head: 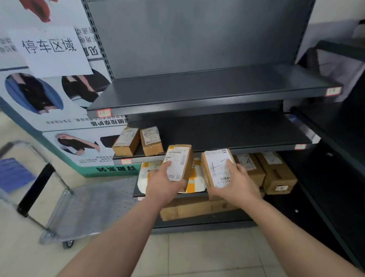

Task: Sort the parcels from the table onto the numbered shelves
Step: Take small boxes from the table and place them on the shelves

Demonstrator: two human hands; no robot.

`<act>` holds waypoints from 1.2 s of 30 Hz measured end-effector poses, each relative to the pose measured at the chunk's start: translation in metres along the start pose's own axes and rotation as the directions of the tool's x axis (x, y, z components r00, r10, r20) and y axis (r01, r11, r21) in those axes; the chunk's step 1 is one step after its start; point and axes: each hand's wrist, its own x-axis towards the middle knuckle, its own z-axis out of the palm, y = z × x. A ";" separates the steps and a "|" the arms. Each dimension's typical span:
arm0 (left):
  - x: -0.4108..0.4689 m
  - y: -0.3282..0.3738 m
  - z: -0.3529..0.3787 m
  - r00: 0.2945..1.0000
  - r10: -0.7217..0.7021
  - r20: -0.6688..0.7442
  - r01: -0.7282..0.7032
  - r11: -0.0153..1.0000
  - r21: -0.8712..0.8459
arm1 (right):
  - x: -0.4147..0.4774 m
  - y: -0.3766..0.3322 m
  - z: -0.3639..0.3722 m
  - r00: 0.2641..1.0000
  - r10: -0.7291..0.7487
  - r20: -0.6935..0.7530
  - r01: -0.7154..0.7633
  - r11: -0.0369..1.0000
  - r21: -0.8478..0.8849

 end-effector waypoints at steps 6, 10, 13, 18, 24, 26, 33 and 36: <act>0.070 0.003 0.009 0.999 -0.052 0.011 0.052 0.999 -0.004 | 0.075 -0.013 0.015 0.998 0.010 0.055 -0.010 1.000 0.015; 0.109 0.008 0.014 0.997 -0.070 -0.026 0.071 0.996 0.060 | 0.133 -0.029 0.019 0.990 -0.039 0.134 0.039 0.999 0.002; 0.139 0.015 0.023 0.993 -0.115 -0.037 0.118 0.987 0.109 | 0.174 -0.037 0.023 0.985 -0.065 0.158 0.061 0.998 0.028; 0.178 0.024 0.046 0.994 -0.027 -0.110 0.062 0.943 0.327 | 0.221 -0.033 0.033 0.958 -0.250 0.137 0.254 0.967 -0.013; 0.196 0.014 0.053 0.979 0.200 0.034 -0.168 0.703 0.691 | 0.250 -0.029 0.030 0.816 -0.445 0.368 0.538 0.819 -0.201; 0.200 0.008 0.050 0.979 0.189 0.071 -0.182 0.672 0.718 | 0.254 -0.034 0.029 0.813 -0.458 0.358 0.548 0.810 -0.208; 0.212 0.004 0.035 0.997 0.073 0.037 -0.077 0.674 0.735 | 0.254 -0.071 0.043 0.825 -0.472 0.311 0.548 0.802 -0.238; 0.216 0.004 0.030 0.997 0.048 0.067 -0.081 0.670 0.738 | 0.254 -0.077 0.047 0.829 -0.460 0.318 0.545 0.793 -0.273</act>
